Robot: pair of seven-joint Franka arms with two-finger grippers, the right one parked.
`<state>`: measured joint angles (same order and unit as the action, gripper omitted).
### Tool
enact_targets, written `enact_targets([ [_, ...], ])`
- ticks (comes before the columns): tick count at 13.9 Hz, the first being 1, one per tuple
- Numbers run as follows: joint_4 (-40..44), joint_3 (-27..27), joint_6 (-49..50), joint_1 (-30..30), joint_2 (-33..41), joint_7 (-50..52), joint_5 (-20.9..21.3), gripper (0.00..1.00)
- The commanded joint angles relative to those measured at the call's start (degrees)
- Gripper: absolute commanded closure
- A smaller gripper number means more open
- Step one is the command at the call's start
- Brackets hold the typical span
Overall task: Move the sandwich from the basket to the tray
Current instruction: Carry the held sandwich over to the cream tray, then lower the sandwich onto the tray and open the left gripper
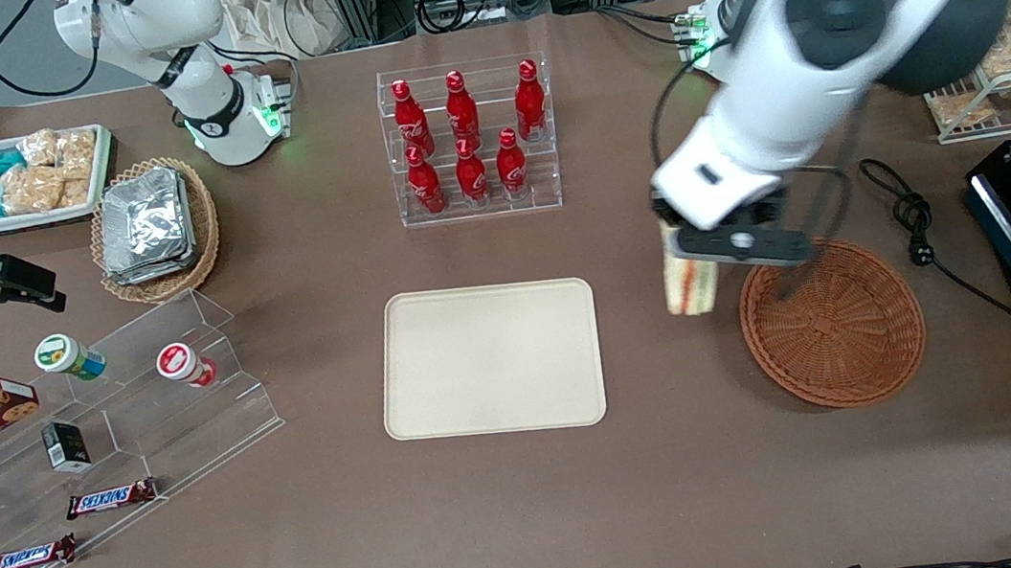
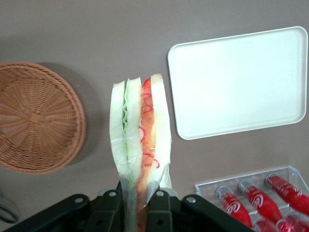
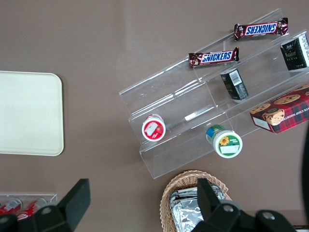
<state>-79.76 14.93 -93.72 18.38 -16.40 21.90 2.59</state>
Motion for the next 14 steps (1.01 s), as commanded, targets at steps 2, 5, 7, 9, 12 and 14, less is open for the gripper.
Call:
enact_targets([
  [2,1.36,3.35,-9.25,2.71,-9.76,8.24,6.19,1.00],
  [5,0.92,3.35,-18.75,4.21,-17.85,8.34,9.08,1.00],
  [7,0.74,3.27,-21.49,4.91,-22.34,8.51,10.77,1.00],
  [9,-0.21,3.18,-24.21,5.43,-25.34,8.51,10.94,1.00],
  [12,-1.81,2.04,-27.29,6.05,-26.57,8.60,10.94,1.00],
  [14,-1.89,1.08,-30.36,6.32,-28.15,8.60,11.03,1.00],
])
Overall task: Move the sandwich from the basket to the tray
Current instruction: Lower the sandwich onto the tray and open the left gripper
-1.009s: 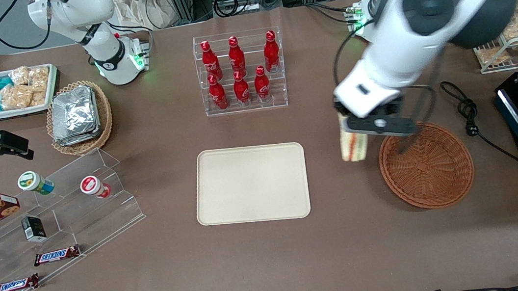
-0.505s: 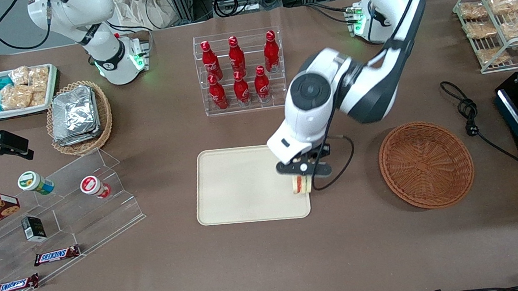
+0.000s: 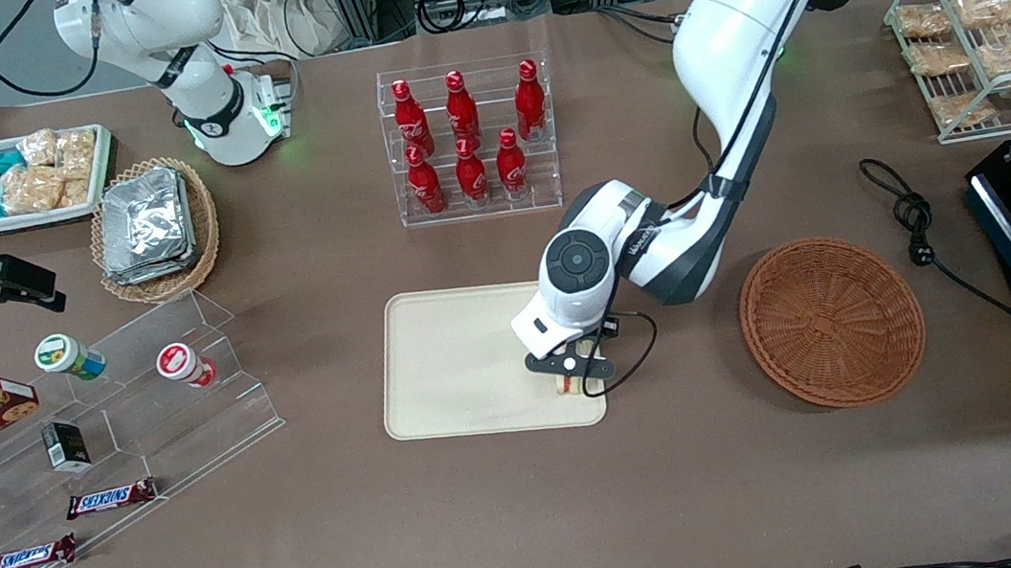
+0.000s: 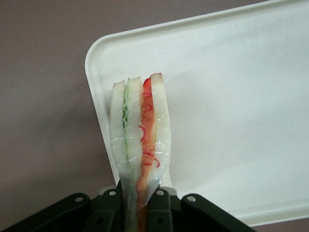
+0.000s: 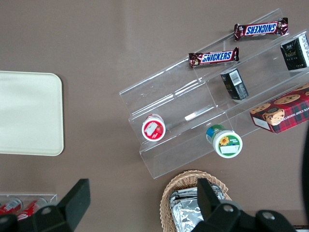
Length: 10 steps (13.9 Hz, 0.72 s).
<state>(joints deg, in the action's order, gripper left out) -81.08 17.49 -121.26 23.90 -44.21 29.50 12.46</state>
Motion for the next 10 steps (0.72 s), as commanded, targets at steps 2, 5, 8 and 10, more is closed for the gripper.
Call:
enact_targets([
  [2,-0.57,-3.07,-4.68,1.85,-1.75,1.00,1.07,1.00],
  [5,-0.66,-3.43,-5.65,1.94,-1.85,2.05,0.98,0.26],
  [8,-1.89,-3.96,-5.91,1.86,0.42,1.62,0.90,0.00],
  [10,-4.08,-5.00,-5.91,1.33,3.93,1.27,-0.06,0.00],
])
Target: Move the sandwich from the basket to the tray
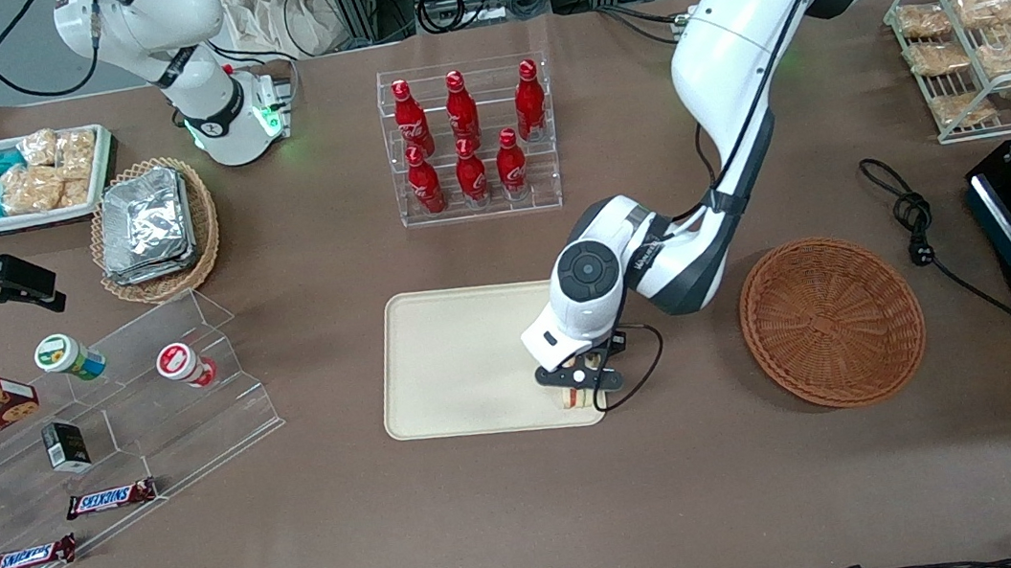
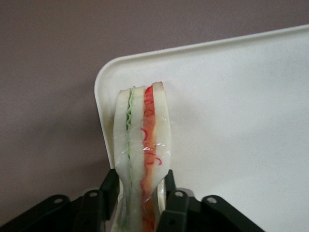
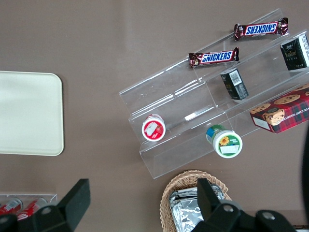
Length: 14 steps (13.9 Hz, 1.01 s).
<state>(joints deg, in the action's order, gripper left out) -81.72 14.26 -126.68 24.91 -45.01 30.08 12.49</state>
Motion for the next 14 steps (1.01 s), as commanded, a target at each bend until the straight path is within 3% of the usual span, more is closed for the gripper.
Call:
enact_targets([
  [1,-3.88,-2.39,-0.50,0.05,6.41,0.60,-0.45,0.00],
  [5,-5.55,-4.85,0.47,-2.05,13.79,0.33,-10.54,0.00],
  [9,-12.05,-10.28,2.74,-5.48,23.37,0.33,-11.00,0.00],
  [11,-12.33,-12.76,9.22,-5.75,27.32,-6.39,-10.91,0.00],
  [14,-13.02,-12.68,20.21,-11.27,34.96,-13.55,-10.83,0.00],
])
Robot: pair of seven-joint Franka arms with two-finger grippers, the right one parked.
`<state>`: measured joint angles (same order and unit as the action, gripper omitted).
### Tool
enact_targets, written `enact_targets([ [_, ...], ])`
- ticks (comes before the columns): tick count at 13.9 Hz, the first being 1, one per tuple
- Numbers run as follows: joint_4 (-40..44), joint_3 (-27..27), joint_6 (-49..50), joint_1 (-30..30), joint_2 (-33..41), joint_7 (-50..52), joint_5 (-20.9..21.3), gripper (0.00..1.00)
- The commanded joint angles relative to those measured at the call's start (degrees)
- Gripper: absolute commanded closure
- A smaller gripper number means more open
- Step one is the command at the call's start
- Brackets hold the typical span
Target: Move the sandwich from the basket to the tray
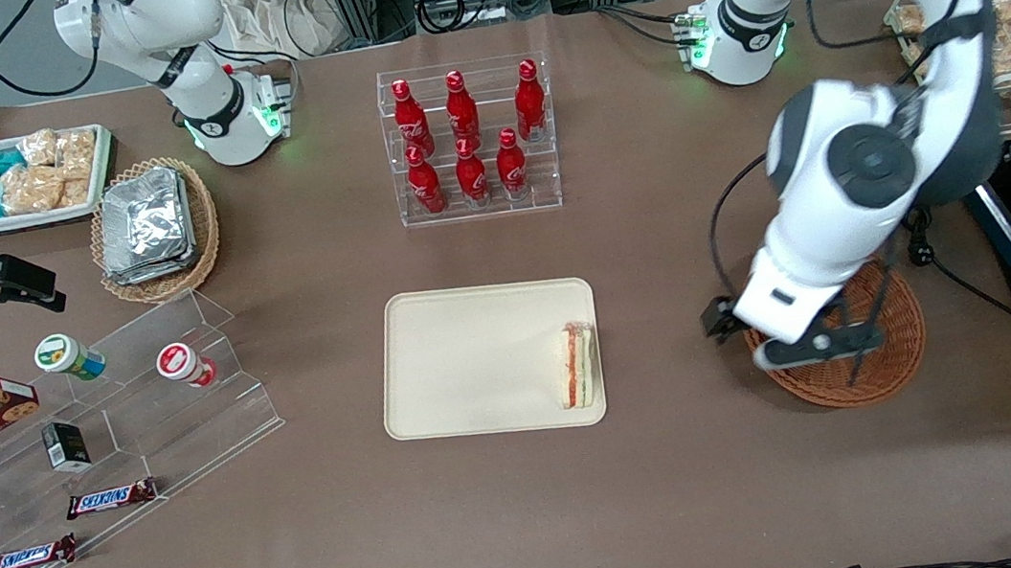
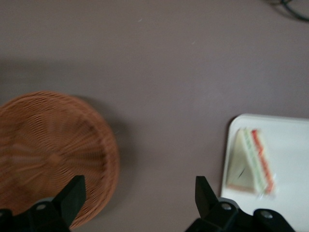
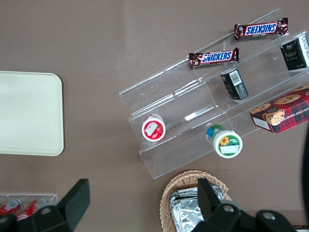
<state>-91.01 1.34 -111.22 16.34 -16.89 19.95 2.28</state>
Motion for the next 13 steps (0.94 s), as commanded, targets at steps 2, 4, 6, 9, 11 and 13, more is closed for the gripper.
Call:
enact_targets([
  [2,-5.40,0.77,8.20,-5.34,11.33,-7.18,-0.17,0.00],
  [4,-6.81,3.56,7.86,-9.37,12.93,-9.66,-0.08,0.00],
  [6,-7.86,5.33,8.12,-11.94,14.94,-11.42,-0.08,0.00],
  [9,-11.64,7.97,7.16,-14.32,18.12,-12.83,-0.78,0.00],
  [11,-11.38,8.41,7.16,-14.41,18.74,-12.83,-0.87,0.00],
  [13,-11.29,8.42,7.25,-14.41,18.91,-12.83,-1.92,0.00],
])
